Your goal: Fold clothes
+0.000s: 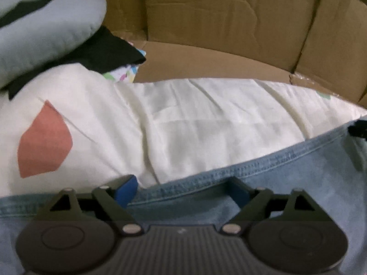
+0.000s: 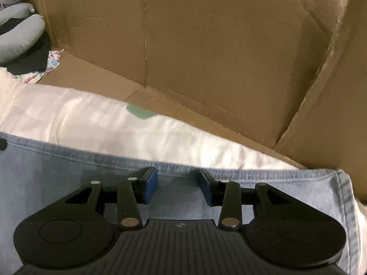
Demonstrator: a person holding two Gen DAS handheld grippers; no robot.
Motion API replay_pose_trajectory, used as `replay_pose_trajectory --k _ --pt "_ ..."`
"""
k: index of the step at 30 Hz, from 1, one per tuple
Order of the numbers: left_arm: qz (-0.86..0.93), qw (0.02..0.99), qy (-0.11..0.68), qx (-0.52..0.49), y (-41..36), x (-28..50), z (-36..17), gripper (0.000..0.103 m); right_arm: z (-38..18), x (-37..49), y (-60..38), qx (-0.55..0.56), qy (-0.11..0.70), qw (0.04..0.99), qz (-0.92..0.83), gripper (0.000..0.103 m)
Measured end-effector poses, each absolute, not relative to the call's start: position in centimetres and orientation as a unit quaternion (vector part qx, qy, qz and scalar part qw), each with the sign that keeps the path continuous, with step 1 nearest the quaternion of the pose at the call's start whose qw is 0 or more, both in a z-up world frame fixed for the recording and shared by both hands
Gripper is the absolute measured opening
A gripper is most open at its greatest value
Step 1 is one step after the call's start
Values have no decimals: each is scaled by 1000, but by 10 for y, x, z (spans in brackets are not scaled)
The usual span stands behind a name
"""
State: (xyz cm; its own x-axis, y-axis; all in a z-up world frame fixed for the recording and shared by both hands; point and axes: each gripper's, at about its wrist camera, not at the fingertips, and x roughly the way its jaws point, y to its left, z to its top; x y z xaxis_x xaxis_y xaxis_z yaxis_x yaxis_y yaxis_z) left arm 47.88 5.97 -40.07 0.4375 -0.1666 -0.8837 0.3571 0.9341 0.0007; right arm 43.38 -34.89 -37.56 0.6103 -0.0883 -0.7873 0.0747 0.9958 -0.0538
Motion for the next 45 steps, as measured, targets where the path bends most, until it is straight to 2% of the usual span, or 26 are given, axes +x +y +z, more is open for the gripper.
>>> replay_pose_trajectory --k 1,3,5,14,22,28,36,45 --pt "-160 841 507 96 61 478 -398 86 -374 437 -348 -10 444 895 -47 47" --pt "-159 841 508 95 64 475 -388 75 -367 440 -348 -5 451 891 -52 46" --pt "-152 846 504 86 70 470 -374 71 -356 433 -349 1 444 894 -58 46" --pt "-151 862 481 47 111 403 -319 71 -294 348 -377 59 393 917 -40 47" --pt "-115 874 471 32 157 320 -303 71 -285 274 -412 89 392 914 -60 47" --pt "-71 879 470 15 184 275 -301 68 -289 236 -419 119 394 908 -81 46" --pt "-45 876 480 1 181 231 -334 65 -311 203 -414 160 407 894 -101 46" --pt "-23 863 504 37 171 231 -368 65 -342 178 -422 210 424 870 -136 46"
